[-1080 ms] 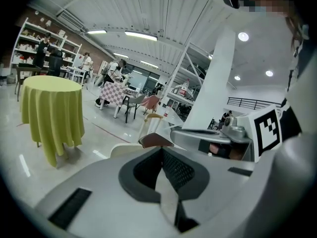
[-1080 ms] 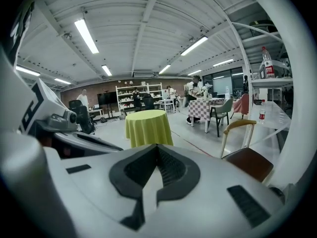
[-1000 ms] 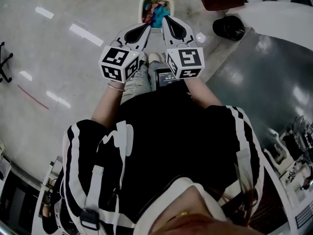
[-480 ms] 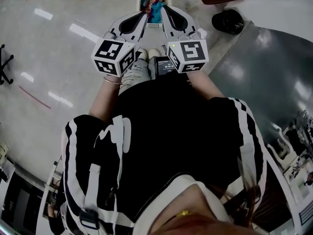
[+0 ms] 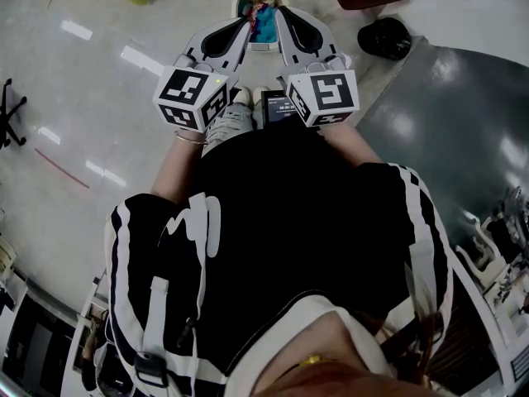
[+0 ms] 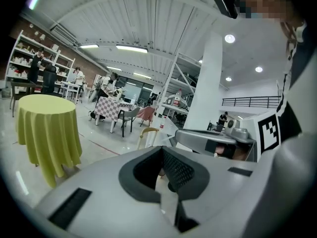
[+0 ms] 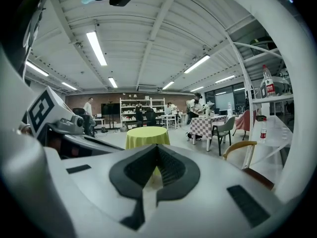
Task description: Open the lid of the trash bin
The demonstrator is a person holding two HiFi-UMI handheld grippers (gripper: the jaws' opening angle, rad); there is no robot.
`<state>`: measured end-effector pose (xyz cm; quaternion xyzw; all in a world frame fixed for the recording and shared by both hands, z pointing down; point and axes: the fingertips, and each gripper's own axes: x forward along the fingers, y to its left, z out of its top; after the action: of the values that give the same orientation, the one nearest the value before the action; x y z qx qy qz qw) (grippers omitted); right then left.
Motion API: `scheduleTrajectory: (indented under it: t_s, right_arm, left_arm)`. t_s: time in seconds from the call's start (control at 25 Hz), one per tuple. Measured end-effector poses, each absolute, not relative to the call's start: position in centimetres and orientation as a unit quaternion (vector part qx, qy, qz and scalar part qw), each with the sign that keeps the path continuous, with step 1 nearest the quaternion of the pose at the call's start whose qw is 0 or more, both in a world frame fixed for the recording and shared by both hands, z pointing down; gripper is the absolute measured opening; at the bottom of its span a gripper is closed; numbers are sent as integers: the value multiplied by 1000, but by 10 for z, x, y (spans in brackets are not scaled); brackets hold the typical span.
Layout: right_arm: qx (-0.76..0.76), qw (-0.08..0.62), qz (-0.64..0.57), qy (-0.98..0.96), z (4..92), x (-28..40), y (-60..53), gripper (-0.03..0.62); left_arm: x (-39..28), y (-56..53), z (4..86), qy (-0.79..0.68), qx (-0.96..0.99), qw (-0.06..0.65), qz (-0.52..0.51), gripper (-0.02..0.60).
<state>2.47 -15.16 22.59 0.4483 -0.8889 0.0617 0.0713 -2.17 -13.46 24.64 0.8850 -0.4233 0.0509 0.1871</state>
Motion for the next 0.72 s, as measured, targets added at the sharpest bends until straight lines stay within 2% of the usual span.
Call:
scheduleTrajectory:
  t_s: [0.72]
  right_arm:
    - [431, 55, 53, -899, 213, 16, -146, 9]
  left_arm:
    - [-19, -132, 232, -422, 889, 174, 41, 8]
